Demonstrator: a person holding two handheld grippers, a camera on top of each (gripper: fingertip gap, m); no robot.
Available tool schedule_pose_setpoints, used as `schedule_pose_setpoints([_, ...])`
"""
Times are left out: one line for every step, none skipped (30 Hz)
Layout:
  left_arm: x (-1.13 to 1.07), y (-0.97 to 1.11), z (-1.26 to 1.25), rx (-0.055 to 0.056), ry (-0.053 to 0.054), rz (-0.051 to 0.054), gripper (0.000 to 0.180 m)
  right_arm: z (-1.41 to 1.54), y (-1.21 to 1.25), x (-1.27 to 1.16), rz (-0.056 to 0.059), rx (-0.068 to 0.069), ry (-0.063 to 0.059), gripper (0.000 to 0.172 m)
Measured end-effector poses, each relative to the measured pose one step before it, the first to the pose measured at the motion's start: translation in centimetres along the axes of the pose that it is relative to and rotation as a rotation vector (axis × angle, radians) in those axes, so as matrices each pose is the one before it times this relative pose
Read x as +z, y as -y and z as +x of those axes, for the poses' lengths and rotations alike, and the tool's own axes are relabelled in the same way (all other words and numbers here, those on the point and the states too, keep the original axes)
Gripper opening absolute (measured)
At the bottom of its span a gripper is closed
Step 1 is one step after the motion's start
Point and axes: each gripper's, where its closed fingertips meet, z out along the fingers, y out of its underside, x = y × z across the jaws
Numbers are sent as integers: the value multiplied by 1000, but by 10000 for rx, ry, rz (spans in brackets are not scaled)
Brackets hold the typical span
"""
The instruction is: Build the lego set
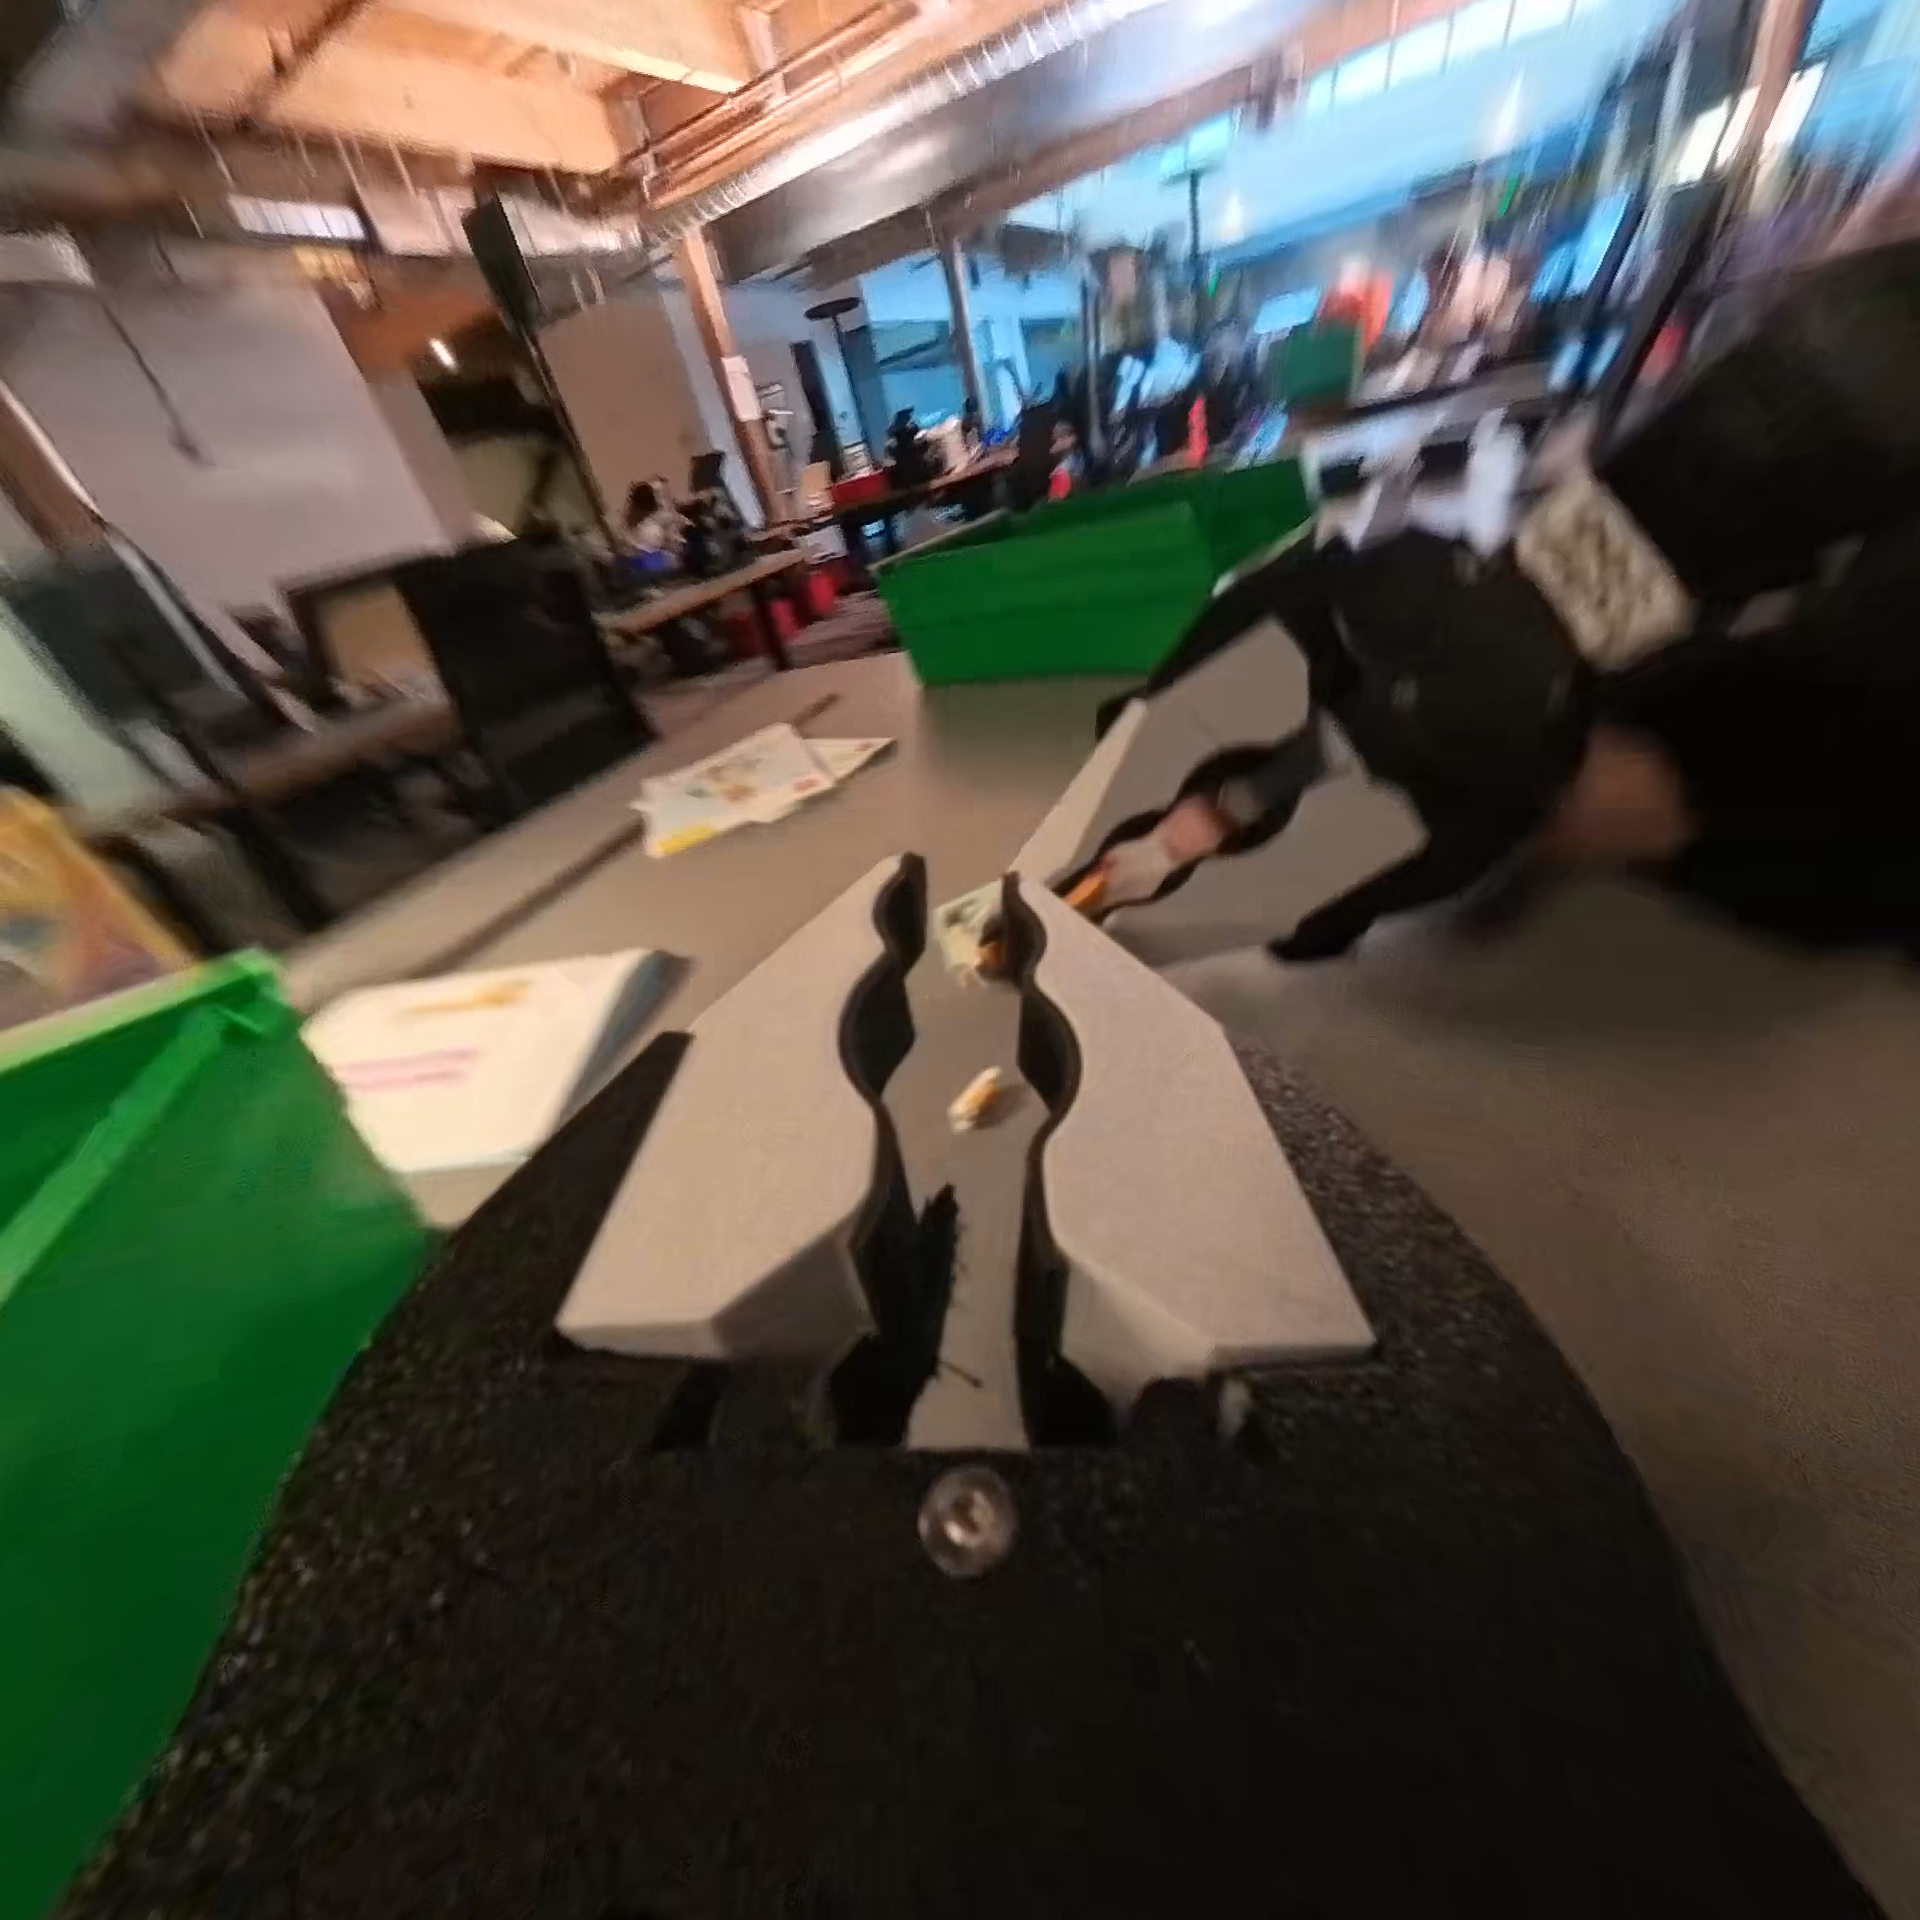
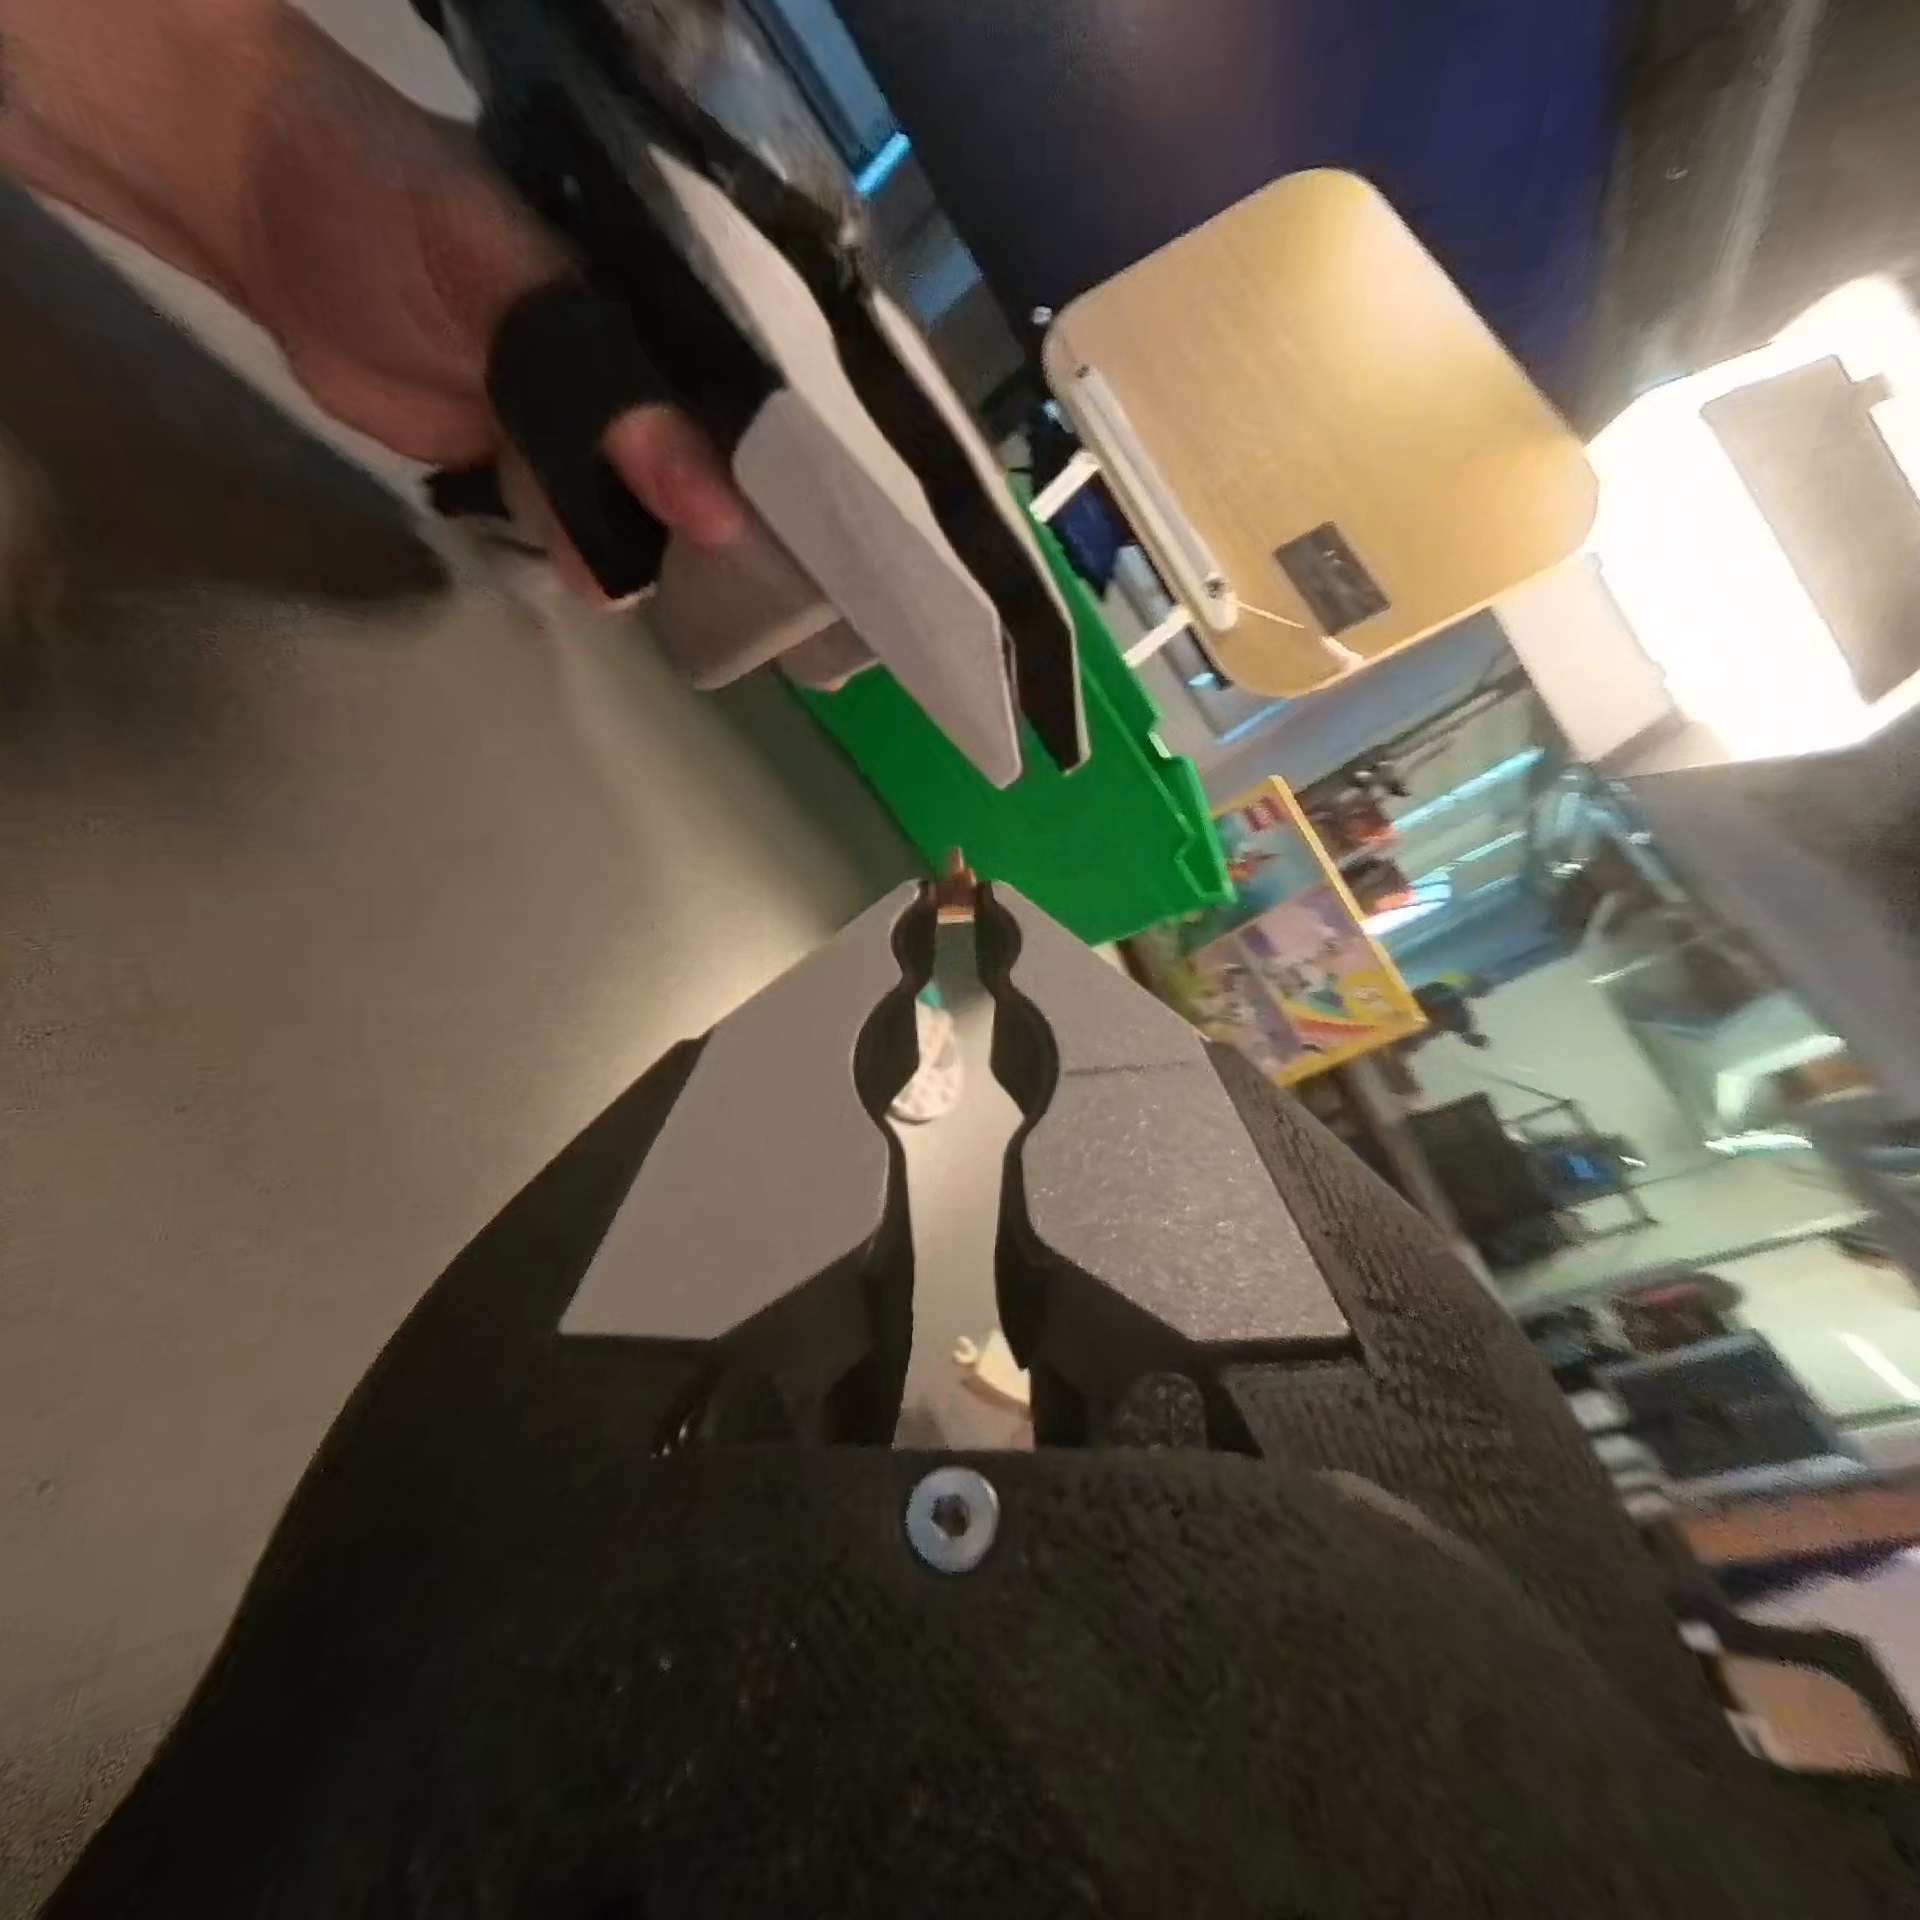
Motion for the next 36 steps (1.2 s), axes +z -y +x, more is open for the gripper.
schedule_pose_setpoints([-194, -313, 241, 1286, 222, -220, 7, -444, -234, -82, 2, 171, 444, 5])
schedule_pose_setpoints([-94, -452, 483, 945, -15, -288, 5, -455, -238, -109, 4, 134, 420, 5])
schedule_pose_setpoints([8, -532, 769, 594, -267, -313, 5, -408, -283, -120, -34, 85, 371, 5])
schedule_pose_setpoints([120, -615, 697, 412, -255, -321, 7, -413, -339, -92, -86, 92, 354, 5])
schedule_pose_setpoints([207, -603, 440, 402, -103, -335, 8, -380, -257, -59, -51, 73, 313, 5])
schedule_pose_setpoints([258, -550, 511, 380, -175, -321, 10, -395, -209, -28, -60, 24, 299, 5])
schedule_pose_setpoints([295, -454, 499, 294, -183, -278, 11, -321, -153, 14, -68, -14, 233, 5])
schedule_pose_setpoints([298, -331, 366, 271, -90, -241, 13, -287, -88, 43, -51, -7, 194, 5])
schedule_pose_setpoints([259, -229, 341, 295, -79, -194, 13, -334, -25, 57, -26, 14, 208, 5])
schedule_pose_setpoints([194, -228, 305, 291, -67, -187, 12, -248, 46, 49, 4, -6, 138, 5])
schedule_pose_setpoints([145, -199, 12, 291, 124, -168, 12, -186, -29, 56, -46, -5, 101, 5])
schedule_pose_setpoints([59, -175, -11, 337, 108, -156, 11, -96, -99, 56, -62, -17, 49, 5])
schedule_pose_setpoints([66, -264, -38, 254, 106, -191, 8, 0, -65, 8, -25, 4, 7, 5])
schedule_pose_setpoints([62, -232, 52, 184, 15, -156, 6, 10, -36, -12, -9, 53, 22, 4])
schedule_pose_setpoints([23, -57, -11, 99, 36, -55, 3, -11, -50, 0, -18, 64, 40, 4])
schedule_pose_setpoints([29, -21, 57, 17, -38, -39, 3, -51, -38, 12, -16, 47, 43, 4])
schedule_pose_setpoints([25, -59, 79, 25, -56, -61, 2, -99, -57, 25, -40, 33, 55, 5])
schedule_pose_setpoints([45, -114, 26, 111, -2, -117, 1, -87, -82, 66, -58, 38, 44, 5])
schedule_pose_setpoints([106, -155, 105, 148, -33, -194, 1, -67, -114, 82, -83, 67, 38, 4])
schedule_pose_setpoints([178, -186, 42, 179, 28, -277, 1, 43, -187, 78, -129, 90, -10, 5])
schedule_pose_setpoints([222, -169, -188, 180, 185, -345, 0, 247, -187, 63, -142, 127, -123, 5])
schedule_pose_setpoints([240, -114, -278, 100, 258, -354, 0, 338, -179, 21, -135, 113, -166, 4])
schedule_pose_setpoints([208, -20, -208, 45, 239, -217, 0, 281, -130, -33, -87, 12, -165, 4])
schedule_pose_setpoints([140, 26, -336, -141, 262, -113, 0, 340, -9, -70, 1, -110, -271, 4])
schedule_pose_setpoints([61, 53, -348, -293, 183, -18, 0, 344, 86, -67, 17, -249, -347, 4])
schedule_pose_setpoints([47, 21, -230, -397, 59, 26, 0, 253, 94, -13, -34, -405, -340, 4])
schedule_pose_setpoints([54, -63, -161, -413, 0, -1, 0, 160, 82, 36, -74, -601, -380, 4])
schedule_pose_setpoints([74, -115, -103, -187, 31, -47, 0, 66, 54, 73, -128, -793, -410, 4])
schedule_pose_setpoints([92, -157, 10, -29, 34, -91, 0, -39, -35, 78, -218, -912, -382, 4])
schedule_pose_setpoints([97, -131, -102, -92, 84, -77, 0, -42, -26, 55, -212, -951, -395, 4])
schedule_pose_setpoints([38, -6, 49, -90, -29, 13, 0, -53, 39, -21, -137, -859, -330, 4])
schedule_pose_setpoints([-24, 102, 15, -94, -22, 63, 0, -23, 58, -82, -46, -486, -228, 4])
schedule_pose_setpoints([-27, 148, -12, -157, -14, 96, 0, 113, 44, -135, 33, -150, -158, 4])
schedule_pose_setpoints([-23, 252, -172, -206, 61, 122, 0, 228, 44, -151, 40, -105, -180, 4])
schedule_pose_setpoints([-11, 218, -163, -87, 73, 99, 0, 237, 17, -145, 0, -266, -219, 4])
schedule_pose_setpoints([49, 97, -22, -82, 5, 30, 0, 117, 46, -101, -18, -407, -183, 4])
